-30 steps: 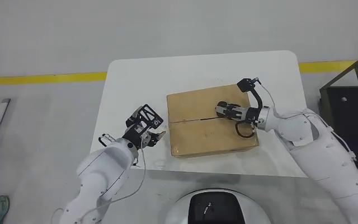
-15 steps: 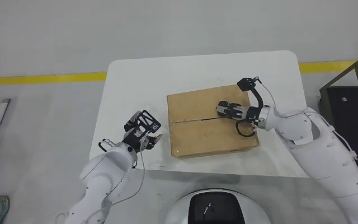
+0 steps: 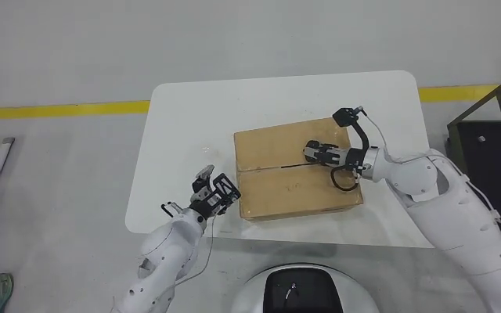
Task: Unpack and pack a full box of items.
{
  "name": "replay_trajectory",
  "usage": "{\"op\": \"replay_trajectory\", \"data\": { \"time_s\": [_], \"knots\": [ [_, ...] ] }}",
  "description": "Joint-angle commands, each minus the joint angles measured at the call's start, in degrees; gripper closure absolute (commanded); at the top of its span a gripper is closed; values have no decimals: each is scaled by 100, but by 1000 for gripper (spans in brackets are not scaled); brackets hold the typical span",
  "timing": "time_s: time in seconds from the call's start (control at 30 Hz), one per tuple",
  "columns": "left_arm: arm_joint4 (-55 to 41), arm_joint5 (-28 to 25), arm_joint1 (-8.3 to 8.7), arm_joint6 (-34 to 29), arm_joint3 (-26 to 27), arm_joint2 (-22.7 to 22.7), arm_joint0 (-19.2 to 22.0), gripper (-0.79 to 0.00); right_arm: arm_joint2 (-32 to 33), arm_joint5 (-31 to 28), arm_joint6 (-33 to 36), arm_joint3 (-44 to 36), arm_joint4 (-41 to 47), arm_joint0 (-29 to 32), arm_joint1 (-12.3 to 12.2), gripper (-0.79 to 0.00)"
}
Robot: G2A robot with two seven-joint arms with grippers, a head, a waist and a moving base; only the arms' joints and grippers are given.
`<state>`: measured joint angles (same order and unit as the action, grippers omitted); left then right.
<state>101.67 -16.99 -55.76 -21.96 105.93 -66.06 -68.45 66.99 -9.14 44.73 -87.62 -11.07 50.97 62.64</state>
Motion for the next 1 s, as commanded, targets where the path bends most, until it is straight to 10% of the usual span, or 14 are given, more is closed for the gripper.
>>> {"op": "replay_trajectory", "data": {
  "time_s": [0.0, 0.33, 0.43, 0.6, 0.97],
  "knots": [
    [-266, 161, -61, 286, -200, 104, 159, -785, -3, 2, -4, -3, 6, -4, 2, 0],
    [-610, 609, -305, 796, -791, 582, 648, -699, 47, 64, 20, -40, 32, -15, -2, 0],
    [-831, 804, -354, 856, -891, 549, 673, -345, 49, 58, 10, -56, 38, -5, -2, 0],
    [-786, 1109, -399, 902, -936, 488, 624, 0, 27, 72, 22, -75, 24, 1, 2, 0],
    [-704, 1484, -455, 882, -741, 231, 413, -89, 23, 85, 29, -63, 56, 13, 6, 0]
  ]
}}
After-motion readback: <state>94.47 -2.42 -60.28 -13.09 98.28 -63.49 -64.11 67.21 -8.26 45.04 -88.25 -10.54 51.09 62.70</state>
